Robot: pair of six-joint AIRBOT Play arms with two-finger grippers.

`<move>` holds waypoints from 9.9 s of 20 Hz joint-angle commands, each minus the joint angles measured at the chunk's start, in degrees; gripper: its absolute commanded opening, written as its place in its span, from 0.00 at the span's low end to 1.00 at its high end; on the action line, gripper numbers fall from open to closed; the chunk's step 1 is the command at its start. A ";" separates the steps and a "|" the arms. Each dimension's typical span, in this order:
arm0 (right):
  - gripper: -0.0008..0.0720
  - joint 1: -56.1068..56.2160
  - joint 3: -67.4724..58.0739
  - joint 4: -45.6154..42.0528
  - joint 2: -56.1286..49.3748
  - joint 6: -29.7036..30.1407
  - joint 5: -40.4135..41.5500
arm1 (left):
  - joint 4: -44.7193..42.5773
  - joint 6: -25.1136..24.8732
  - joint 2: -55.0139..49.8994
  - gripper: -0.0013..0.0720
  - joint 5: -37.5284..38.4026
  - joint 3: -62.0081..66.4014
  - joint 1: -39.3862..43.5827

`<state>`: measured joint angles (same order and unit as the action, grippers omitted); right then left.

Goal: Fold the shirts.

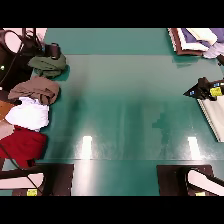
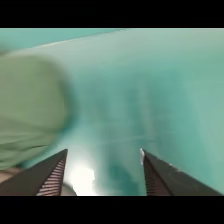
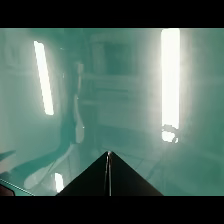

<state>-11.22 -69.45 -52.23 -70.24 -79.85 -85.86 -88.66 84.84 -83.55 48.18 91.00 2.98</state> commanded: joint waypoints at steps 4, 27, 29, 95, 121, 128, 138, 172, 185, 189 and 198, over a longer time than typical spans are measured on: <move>0.03 0.07 0.04 0.15 0.04 -0.04 -0.24 | -5.33 2.38 -14.73 0.77 -8.90 0.02 -8.94; 0.03 0.07 -1.92 0.28 0.04 -0.11 1.33 | -2.27 1.51 -8.70 0.05 -15.19 9.73 -10.29; 0.03 0.07 -6.27 0.26 0.02 -0.11 2.56 | -2.25 -1.84 -1.79 0.05 -11.54 14.05 -8.92; 0.03 18.14 -44.09 -15.50 6.88 -1.14 2.03 | 11.56 -4.66 32.30 0.05 13.18 24.98 5.44; 0.03 26.56 -18.16 -15.28 -23.41 -4.13 7.34 | 11.45 -6.82 -6.16 0.42 -0.59 -6.14 5.42; 0.55 19.17 -27.85 -15.28 -23.56 -4.09 -3.72 | 9.84 -6.08 -3.80 0.71 15.67 4.39 4.04; 0.54 11.19 -4.83 -14.80 -5.07 -0.81 -1.40 | 27.43 -2.78 10.08 0.71 18.75 -24.57 0.09; 0.83 11.23 25.40 -2.60 -0.42 1.99 16.22 | 42.58 -7.30 13.03 0.05 -3.34 -41.11 16.26; 0.03 11.39 28.72 4.02 -3.10 5.42 22.05 | 41.97 -7.30 13.03 0.05 -1.44 -40.85 16.24; 0.03 8.87 27.50 1.05 5.38 5.33 20.52 | 38.95 -7.28 14.14 0.05 4.20 -34.10 11.96; 0.03 -1.84 -4.83 -0.31 21.70 4.24 19.39 | 36.00 -9.05 32.44 0.05 5.77 -2.34 -3.63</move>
<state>-9.82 -62.98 -52.27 -52.42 -75.13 -67.37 -52.07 77.03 -56.12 53.78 78.17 2.83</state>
